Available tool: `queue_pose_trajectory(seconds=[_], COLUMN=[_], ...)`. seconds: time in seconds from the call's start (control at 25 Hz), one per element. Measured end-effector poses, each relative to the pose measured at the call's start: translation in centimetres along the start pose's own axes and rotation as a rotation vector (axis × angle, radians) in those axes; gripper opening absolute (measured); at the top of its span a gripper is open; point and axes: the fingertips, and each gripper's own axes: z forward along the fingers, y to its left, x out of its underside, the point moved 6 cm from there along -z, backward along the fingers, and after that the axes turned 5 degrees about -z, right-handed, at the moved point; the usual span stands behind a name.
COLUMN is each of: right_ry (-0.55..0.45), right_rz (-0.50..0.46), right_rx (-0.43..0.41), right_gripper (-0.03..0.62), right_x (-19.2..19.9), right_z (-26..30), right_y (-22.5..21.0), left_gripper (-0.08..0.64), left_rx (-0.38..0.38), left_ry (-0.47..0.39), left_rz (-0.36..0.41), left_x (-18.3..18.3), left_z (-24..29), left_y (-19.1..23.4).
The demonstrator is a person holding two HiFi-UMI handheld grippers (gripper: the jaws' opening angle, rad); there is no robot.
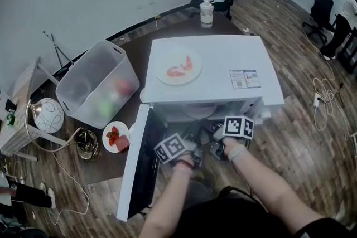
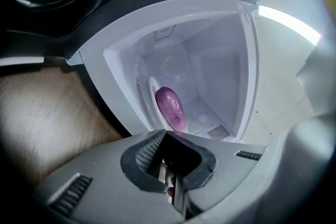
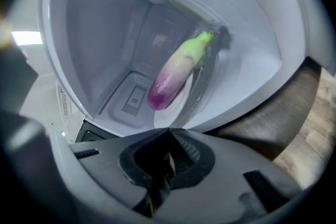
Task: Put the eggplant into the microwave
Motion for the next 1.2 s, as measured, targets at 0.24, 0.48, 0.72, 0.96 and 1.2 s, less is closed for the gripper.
queue_pose_trajectory(seconds=[0.24, 0.48, 0.72, 0.96, 1.2], right_ry=[-0.002, -0.011, -0.018, -0.016, -0.023], right_rz=[0.001, -0.019, -0.049, -0.083, -0.099], right_rx=[0.002, 0.007, 0.014, 0.017, 0.016], right_gripper=[0.002, 0.0, 0.0, 0.0, 0.0], right_x=[0.0, -0.2, -0.2, -0.2, -0.2], right_z=[0.1, 0.3, 0.3, 0.4, 0.6], right_y=[-0.1, -0.1, 0.0, 0.1, 0.1], left_gripper=[0.0, 0.0, -0.002, -0.002, -0.002], left_rx=[0.013, 0.0, -0.037, -0.072, -0.088], left_ry=[-0.002, 0.008, 0.011, 0.009, 0.012], left_rz=[0.024, 0.149, 0.316, 0.478, 0.594], left_x=[-0.1, -0.4, -0.6, -0.8, -0.9], left_z=[0.2, 0.6, 0.9, 1.0, 1.2], left_y=[-0.1, -0.4, -0.7, -1.0, -1.3])
